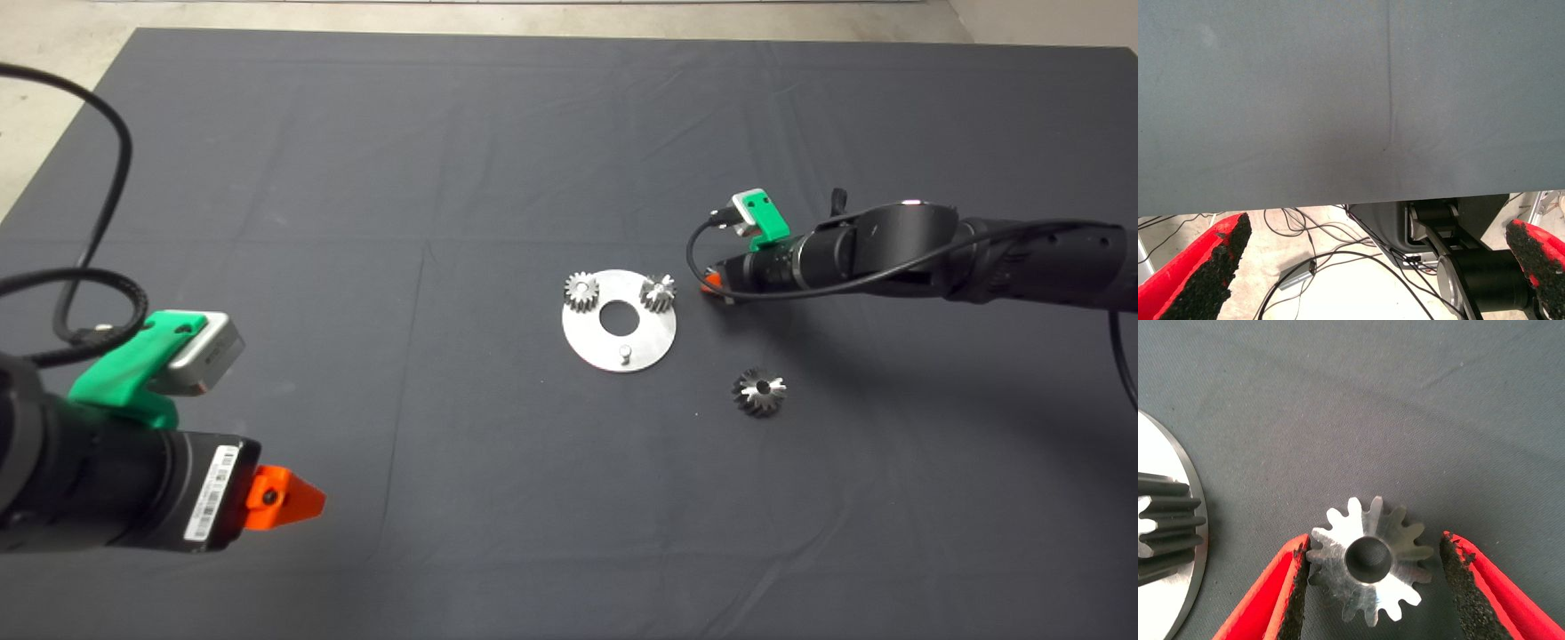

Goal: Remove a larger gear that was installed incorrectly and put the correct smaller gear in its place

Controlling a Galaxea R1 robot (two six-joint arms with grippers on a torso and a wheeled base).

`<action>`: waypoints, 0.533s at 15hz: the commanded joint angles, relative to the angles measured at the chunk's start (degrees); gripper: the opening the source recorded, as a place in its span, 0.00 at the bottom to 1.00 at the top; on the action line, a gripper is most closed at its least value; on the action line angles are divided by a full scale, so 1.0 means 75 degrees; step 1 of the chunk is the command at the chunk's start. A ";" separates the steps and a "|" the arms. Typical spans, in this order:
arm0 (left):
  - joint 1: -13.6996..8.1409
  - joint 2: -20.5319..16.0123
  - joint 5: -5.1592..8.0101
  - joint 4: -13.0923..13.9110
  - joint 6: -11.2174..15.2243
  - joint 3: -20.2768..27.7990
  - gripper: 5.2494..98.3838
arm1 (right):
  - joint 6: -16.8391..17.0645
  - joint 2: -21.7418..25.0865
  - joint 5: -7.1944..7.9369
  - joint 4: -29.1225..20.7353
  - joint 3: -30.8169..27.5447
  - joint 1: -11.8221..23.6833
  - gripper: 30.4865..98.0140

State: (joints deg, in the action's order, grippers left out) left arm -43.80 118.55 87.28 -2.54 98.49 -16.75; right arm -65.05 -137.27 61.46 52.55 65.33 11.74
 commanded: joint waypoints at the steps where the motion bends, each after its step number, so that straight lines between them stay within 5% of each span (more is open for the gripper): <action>1: -0.0043 0.0008 0.0350 0.0139 0.0017 0.0091 1.00 | -0.0069 0.0061 0.0019 0.0188 0.0030 0.0087 0.30; 3: -0.0043 0.0008 0.0350 0.0139 0.0017 0.0091 1.00 | -0.0069 0.0084 -0.0195 0.0188 0.0030 0.0025 0.27; 8: -0.0043 0.0008 0.0350 0.0139 0.0017 0.0091 1.00 | -0.0069 0.0096 -0.0215 0.0188 0.0030 -0.0030 0.19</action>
State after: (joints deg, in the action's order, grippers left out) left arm -43.80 118.57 87.28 -2.54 98.49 -16.75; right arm -65.24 -136.83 59.71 52.67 65.44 10.91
